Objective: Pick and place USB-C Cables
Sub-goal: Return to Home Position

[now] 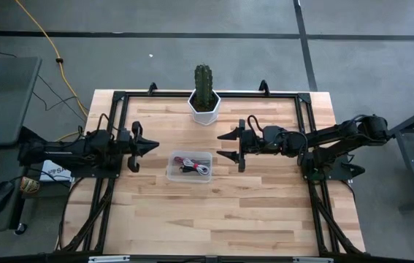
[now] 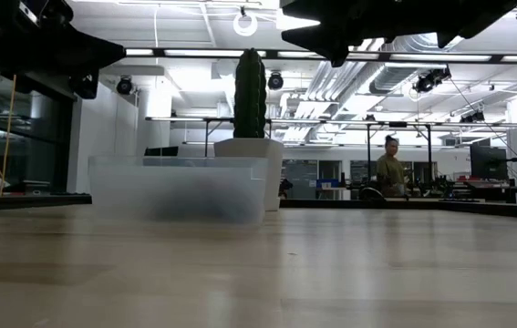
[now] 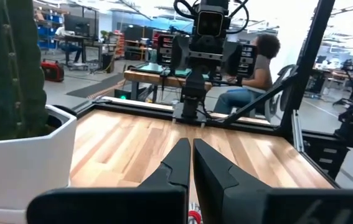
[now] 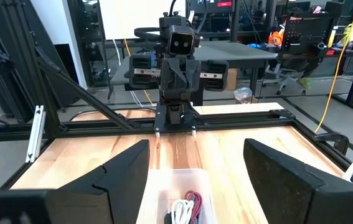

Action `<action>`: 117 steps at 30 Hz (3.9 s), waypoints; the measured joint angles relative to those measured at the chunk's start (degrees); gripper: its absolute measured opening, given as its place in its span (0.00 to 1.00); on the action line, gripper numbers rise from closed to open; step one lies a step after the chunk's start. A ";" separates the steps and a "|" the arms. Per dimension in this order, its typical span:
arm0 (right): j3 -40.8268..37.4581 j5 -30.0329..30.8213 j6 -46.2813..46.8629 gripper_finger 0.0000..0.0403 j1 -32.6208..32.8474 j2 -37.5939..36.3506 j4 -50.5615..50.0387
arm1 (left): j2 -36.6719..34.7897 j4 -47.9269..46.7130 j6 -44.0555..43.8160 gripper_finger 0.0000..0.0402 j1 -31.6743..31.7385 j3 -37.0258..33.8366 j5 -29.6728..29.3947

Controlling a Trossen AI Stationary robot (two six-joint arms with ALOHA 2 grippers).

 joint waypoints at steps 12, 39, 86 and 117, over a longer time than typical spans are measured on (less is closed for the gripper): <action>0.00 -0.02 0.26 0.63 0.00 0.00 -0.37 | -0.53 1.07 1.15 0.00 -4.66 0.00 -3.45; 0.00 -0.11 1.72 0.63 0.00 0.00 -1.60 | -11.37 -2.81 1.75 0.00 -5.96 -3.95 -5.81; -0.11 1.16 4.30 0.01 -0.15 -10.74 -15.70 | -10.86 -6.98 -0.36 0.00 -6.05 -4.47 -5.87; -19.62 5.95 8.36 0.00 -0.11 -56.65 -28.12 | -10.86 -7.00 -0.36 0.01 -6.07 -4.48 -5.90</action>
